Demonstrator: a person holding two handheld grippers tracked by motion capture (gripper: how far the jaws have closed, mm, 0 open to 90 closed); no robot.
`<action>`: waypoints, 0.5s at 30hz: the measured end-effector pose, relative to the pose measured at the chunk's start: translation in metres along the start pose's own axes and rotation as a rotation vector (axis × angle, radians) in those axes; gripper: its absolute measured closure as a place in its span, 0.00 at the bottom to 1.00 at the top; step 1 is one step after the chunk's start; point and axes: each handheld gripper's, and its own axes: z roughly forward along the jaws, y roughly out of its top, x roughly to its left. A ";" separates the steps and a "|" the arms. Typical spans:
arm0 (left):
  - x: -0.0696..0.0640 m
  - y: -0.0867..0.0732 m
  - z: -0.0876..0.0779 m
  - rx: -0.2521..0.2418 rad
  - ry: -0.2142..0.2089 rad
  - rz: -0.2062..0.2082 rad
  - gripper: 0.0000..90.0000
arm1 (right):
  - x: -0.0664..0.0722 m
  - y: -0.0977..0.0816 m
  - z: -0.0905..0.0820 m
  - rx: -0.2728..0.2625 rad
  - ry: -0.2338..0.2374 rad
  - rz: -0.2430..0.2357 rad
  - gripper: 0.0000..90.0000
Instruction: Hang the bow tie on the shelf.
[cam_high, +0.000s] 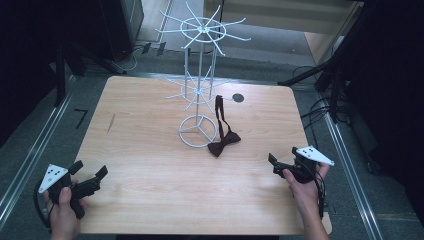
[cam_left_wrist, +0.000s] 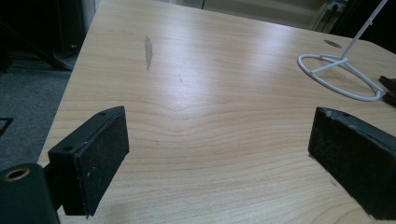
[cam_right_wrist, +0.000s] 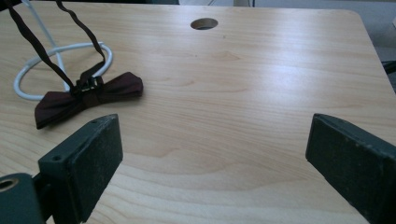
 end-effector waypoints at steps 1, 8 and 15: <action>0.000 0.000 0.000 0.002 0.000 0.003 0.06 | -0.001 -0.001 -0.001 0.004 -0.005 0.003 0.04; 0.000 0.000 0.000 0.002 0.002 0.003 0.06 | -0.012 -0.011 -0.008 0.018 -0.026 0.009 0.04; 0.000 0.000 0.000 -0.002 0.003 0.004 0.06 | -0.023 -0.019 -0.015 0.026 -0.044 0.019 0.04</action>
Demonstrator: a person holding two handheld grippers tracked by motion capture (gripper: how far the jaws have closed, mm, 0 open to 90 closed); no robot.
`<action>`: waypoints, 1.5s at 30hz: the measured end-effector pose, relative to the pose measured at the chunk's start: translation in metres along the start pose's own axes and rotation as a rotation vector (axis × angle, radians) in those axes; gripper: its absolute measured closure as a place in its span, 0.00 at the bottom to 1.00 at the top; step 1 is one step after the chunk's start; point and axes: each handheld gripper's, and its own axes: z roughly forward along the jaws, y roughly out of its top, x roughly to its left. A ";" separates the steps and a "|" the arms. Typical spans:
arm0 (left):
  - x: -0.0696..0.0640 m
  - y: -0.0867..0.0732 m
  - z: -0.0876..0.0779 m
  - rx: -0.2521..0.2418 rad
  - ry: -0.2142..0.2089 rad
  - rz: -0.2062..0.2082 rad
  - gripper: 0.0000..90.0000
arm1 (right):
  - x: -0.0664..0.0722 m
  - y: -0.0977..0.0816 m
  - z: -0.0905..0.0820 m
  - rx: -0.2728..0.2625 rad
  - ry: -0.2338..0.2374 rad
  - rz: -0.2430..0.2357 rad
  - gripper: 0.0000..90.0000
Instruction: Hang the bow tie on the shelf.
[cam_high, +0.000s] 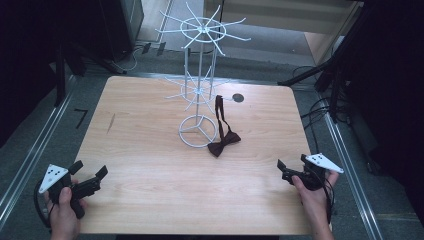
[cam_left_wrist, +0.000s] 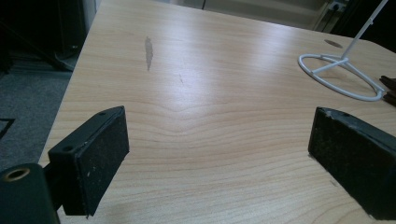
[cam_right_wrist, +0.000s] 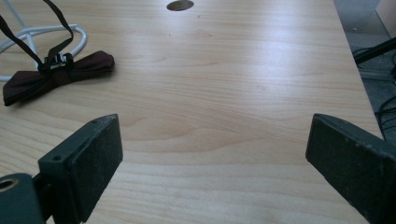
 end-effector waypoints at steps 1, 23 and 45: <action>0.000 0.000 0.000 0.000 0.000 0.000 0.06 | 0.000 0.000 0.000 0.000 0.000 0.000 0.04; 0.000 0.000 0.000 -0.002 0.004 -0.001 0.06 | -0.030 -0.025 -0.029 0.014 -0.052 0.040 0.04; 0.000 0.000 0.000 -0.006 0.006 -0.003 0.06 | -0.053 -0.047 -0.057 0.009 -0.085 0.085 0.04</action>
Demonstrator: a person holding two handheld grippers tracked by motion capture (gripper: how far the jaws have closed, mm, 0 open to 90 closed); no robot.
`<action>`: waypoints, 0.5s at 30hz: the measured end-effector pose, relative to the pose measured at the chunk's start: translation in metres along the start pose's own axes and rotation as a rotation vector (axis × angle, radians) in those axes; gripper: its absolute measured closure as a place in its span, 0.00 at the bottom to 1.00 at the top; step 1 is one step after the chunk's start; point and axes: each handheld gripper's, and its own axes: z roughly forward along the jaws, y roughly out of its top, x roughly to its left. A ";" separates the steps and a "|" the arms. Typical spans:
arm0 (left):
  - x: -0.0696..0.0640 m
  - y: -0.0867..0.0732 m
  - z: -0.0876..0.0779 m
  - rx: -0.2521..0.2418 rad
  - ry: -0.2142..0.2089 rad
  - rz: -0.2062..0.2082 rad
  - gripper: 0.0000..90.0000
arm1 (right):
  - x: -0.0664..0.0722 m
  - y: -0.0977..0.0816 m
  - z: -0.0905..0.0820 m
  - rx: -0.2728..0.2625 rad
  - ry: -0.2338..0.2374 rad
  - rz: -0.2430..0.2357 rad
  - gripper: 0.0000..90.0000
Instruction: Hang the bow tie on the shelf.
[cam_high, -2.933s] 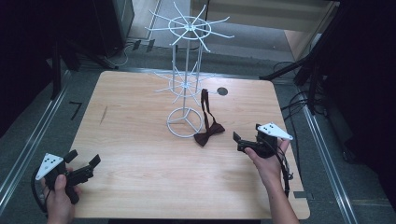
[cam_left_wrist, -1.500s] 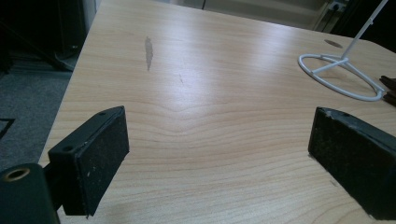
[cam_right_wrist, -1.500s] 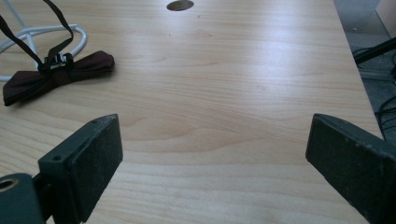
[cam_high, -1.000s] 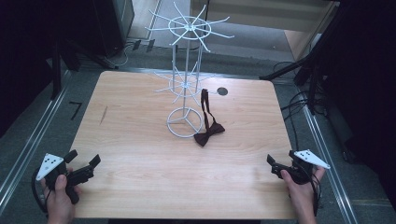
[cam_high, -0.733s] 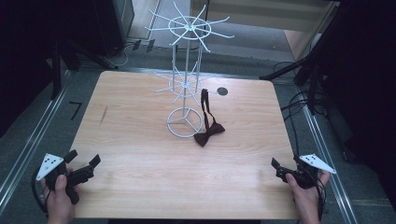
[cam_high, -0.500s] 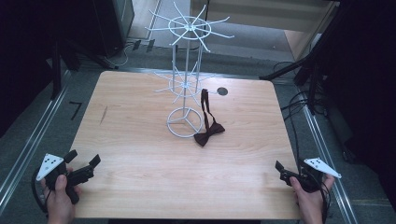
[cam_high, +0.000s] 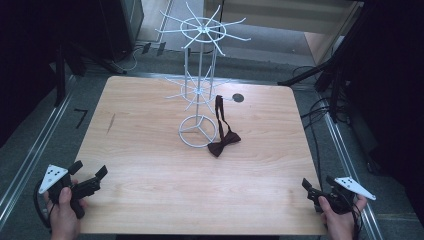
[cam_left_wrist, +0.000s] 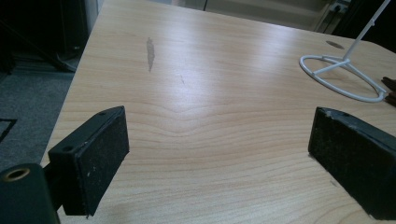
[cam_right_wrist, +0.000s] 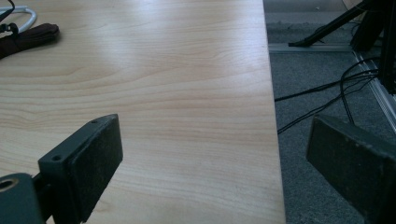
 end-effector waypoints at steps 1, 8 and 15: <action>0.000 0.000 0.000 0.000 0.000 0.000 0.06 | -0.001 -0.001 -0.001 -0.002 -0.001 0.003 0.04; 0.000 0.000 0.000 0.000 0.000 0.000 0.06 | -0.006 -0.009 -0.006 0.004 -0.006 0.017 0.04; 0.000 0.000 0.000 0.005 -0.001 0.007 0.06 | -0.010 -0.016 -0.011 0.005 -0.019 0.026 0.05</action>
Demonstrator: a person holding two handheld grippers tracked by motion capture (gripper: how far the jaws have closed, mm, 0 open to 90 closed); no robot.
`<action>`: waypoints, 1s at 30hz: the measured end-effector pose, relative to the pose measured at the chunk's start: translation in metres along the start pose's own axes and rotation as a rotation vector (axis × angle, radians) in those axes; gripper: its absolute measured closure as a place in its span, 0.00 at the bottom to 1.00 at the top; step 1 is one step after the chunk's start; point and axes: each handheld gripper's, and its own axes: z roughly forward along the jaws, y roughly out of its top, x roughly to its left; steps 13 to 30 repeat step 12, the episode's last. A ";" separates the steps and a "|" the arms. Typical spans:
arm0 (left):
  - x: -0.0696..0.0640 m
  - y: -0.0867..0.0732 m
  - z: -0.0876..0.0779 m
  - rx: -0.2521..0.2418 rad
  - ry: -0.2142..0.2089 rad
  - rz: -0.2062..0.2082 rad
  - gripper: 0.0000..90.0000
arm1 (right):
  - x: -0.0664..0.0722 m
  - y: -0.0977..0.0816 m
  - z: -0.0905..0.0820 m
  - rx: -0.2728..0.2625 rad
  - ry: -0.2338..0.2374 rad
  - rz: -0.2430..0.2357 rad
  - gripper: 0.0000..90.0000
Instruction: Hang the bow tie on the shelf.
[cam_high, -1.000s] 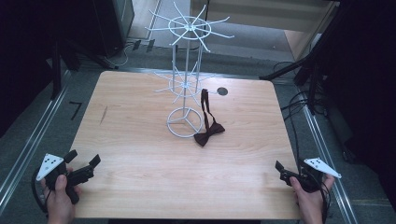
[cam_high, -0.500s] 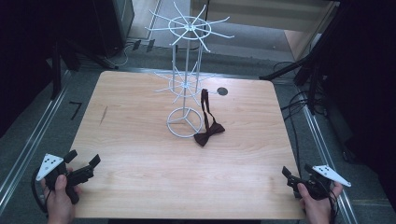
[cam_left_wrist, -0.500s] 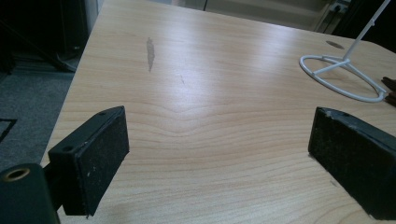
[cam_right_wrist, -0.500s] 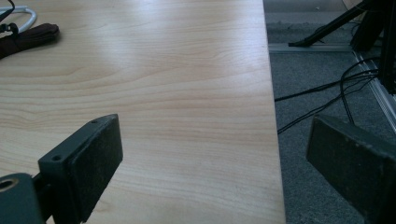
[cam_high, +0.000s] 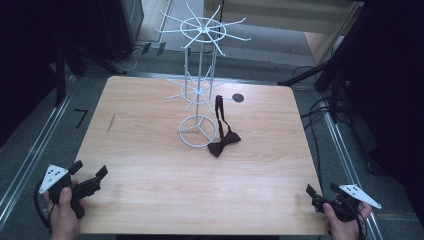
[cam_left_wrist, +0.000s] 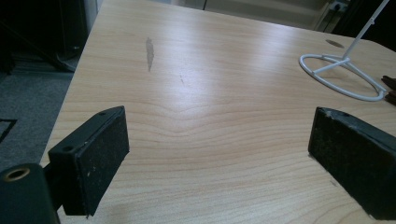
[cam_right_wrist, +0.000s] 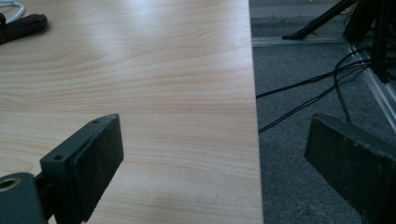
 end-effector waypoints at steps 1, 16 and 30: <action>0.000 0.000 0.000 0.000 -0.002 0.000 0.06 | 0.000 -0.001 -0.001 -0.002 -0.012 -0.005 0.05; -0.001 0.000 0.001 0.008 -0.003 0.005 0.06 | 0.001 -0.015 -0.004 -0.010 -0.099 -0.077 0.12; -0.001 0.000 0.001 0.008 -0.003 0.005 0.06 | 0.001 -0.015 -0.004 -0.010 -0.099 -0.077 0.12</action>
